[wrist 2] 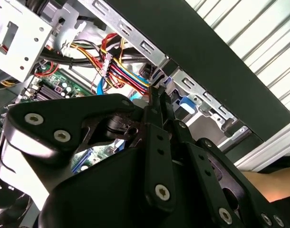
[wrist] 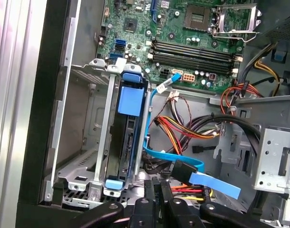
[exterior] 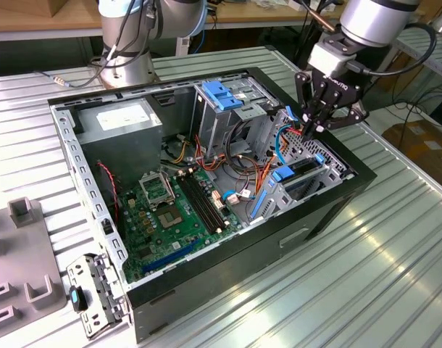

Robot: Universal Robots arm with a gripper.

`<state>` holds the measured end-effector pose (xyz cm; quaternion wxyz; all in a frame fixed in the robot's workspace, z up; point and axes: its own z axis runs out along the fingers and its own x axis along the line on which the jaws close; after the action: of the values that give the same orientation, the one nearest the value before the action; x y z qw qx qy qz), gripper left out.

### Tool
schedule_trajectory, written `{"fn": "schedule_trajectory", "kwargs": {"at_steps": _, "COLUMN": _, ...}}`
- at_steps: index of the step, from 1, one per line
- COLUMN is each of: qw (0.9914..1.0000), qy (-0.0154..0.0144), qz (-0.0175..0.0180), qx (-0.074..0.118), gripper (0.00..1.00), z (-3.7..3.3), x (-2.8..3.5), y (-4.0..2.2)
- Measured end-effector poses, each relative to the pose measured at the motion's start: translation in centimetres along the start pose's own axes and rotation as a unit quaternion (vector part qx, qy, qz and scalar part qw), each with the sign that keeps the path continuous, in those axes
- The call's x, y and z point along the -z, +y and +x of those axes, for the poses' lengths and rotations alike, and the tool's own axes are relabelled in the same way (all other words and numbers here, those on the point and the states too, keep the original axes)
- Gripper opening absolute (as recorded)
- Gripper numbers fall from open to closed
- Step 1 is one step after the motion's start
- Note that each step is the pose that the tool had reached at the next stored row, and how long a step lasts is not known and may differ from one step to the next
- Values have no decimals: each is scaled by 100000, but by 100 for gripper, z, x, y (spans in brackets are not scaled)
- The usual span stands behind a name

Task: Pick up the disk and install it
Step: 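Insert the first disk wire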

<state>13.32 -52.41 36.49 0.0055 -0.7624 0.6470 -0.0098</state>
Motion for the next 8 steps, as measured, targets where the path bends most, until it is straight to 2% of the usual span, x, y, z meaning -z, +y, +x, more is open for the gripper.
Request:
{"fn": "schedule_trajectory", "kwargs": {"at_steps": 3, "qw": 100000, "qy": 5, "qz": -2, "qx": -46, "gripper": 17, "z": 16, "x": -4, "y": 27}}
{"fn": "schedule_trajectory", "kwargs": {"at_steps": 8, "qw": 99998, "qy": 25, "qz": -5, "qx": -703, "gripper": 17, "z": 48, "x": -19, "y": 35}}
